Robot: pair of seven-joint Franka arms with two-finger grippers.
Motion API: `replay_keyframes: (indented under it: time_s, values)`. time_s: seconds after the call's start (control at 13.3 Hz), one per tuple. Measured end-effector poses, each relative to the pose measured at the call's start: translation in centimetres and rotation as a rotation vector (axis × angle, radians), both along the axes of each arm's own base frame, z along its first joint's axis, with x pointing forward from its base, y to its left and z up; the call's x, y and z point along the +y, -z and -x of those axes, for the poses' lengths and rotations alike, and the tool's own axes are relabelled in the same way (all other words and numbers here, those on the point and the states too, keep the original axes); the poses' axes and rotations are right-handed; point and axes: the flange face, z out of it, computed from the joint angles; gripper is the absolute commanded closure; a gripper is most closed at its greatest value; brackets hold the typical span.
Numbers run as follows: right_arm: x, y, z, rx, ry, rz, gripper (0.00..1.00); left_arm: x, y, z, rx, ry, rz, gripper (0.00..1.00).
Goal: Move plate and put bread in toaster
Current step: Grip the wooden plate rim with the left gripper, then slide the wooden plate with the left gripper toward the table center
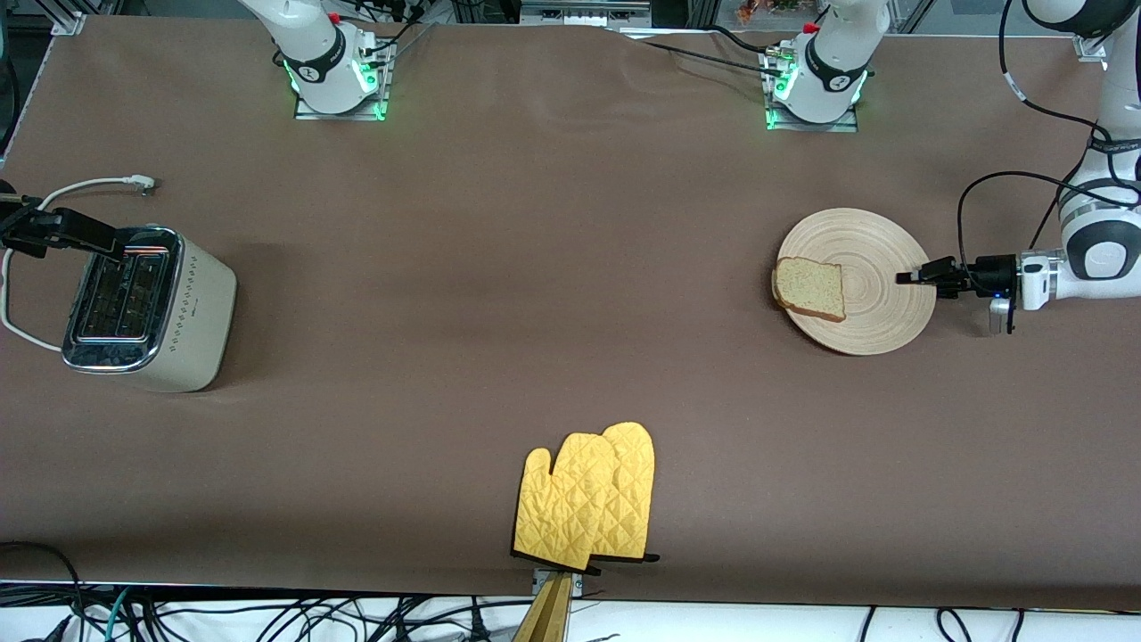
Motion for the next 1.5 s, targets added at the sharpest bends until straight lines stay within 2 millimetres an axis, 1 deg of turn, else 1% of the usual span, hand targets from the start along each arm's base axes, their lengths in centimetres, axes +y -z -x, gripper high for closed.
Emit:
replay_keyframes:
  time_s: [0.45,0.53,0.68,0.83,0.98,1.05,1.28,1.35,1.5]
  values:
    - [0.0,0.0,0.0,0.000,0.000,0.000,0.00,-0.3,0.5,0.3,0.015,-0.008,0.014,1.00]
    - [0.0,0.0,0.0,0.000,0.000,0.000,0.00,-0.7,0.6,0.3,0.017,-0.003,0.020,1.00]
    - [0.0,0.0,0.0,0.000,0.000,0.000,0.00,-2.4,1.0,-0.2,0.023,0.016,0.041,1.00]
    - [0.0,0.0,0.0,0.000,0.000,0.000,0.00,-4.8,1.2,-1.1,0.022,0.045,0.063,1.00]
    - [0.0,0.0,0.0,0.000,0.000,0.000,0.00,-7.9,0.8,-2.9,0.037,0.055,0.079,1.00]
    - [0.0,0.0,0.0,0.000,0.000,0.000,0.00,-9.9,0.2,-4.1,0.048,0.042,0.097,1.00]
    - [0.0,0.0,0.0,0.000,0.000,0.000,0.00,-17.2,-1.7,-7.5,0.102,0.000,0.149,1.00]
    - [0.0,0.0,0.0,0.000,0.000,0.000,0.00,-19.3,-2.1,-8.1,0.113,0.005,0.159,1.00]
    - [0.0,0.0,0.0,0.000,0.000,0.000,0.00,-22.4,-2.7,-8.8,0.123,0.013,0.189,1.00]
